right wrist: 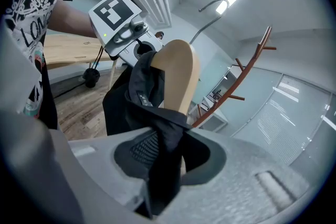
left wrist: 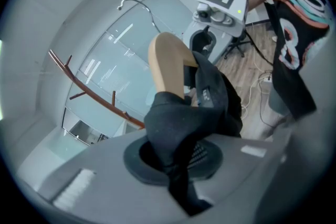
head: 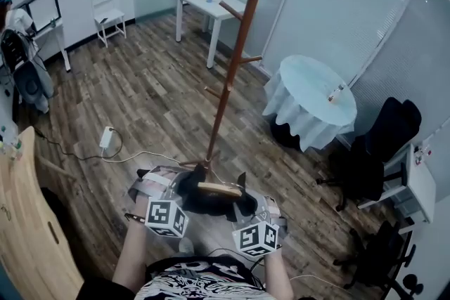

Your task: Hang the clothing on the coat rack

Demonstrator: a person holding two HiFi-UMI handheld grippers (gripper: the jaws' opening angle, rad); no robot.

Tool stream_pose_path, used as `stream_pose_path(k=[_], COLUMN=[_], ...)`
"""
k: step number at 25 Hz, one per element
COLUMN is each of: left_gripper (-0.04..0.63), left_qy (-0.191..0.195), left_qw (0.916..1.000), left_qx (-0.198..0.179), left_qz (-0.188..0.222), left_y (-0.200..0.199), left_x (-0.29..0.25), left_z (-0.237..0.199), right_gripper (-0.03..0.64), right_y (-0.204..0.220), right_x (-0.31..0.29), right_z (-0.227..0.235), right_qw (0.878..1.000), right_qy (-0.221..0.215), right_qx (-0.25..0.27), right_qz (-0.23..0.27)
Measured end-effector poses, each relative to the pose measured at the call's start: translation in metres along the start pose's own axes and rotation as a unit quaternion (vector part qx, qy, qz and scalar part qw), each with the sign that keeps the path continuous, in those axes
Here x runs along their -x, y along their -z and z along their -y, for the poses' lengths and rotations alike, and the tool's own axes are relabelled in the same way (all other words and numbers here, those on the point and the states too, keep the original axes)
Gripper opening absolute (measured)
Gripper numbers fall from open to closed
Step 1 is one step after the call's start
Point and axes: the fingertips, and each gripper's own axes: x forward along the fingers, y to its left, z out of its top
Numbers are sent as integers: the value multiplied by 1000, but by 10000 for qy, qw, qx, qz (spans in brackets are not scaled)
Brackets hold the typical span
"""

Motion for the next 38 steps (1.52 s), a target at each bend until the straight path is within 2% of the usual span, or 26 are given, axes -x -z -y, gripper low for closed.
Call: stream_pose_path(k=[7,15,29,38], left_gripper=[15,15,15,14], left_qy=[162,368,997,1093], left_qw=[9995,9987,9937,9927], left_qx=[-206,-188,-370,-348], left_qz=[203,295,339,382], left_y=[15,32,69,93], left_x=[-43,-91,-183,-227], left_z=[-31,-46,-74,-98], right_gripper=[98,97,93,89], right_y=[4,20,48,54], right_x=[-41,-83,-168,-217], right_z=[28,48,76,101], right_qw=[9992,9984,9941,9932], right_qy=[157,64,-595,-716], right_qx=[-287,-427,-790,-765], right_qz=[-208,-352,-455,-500])
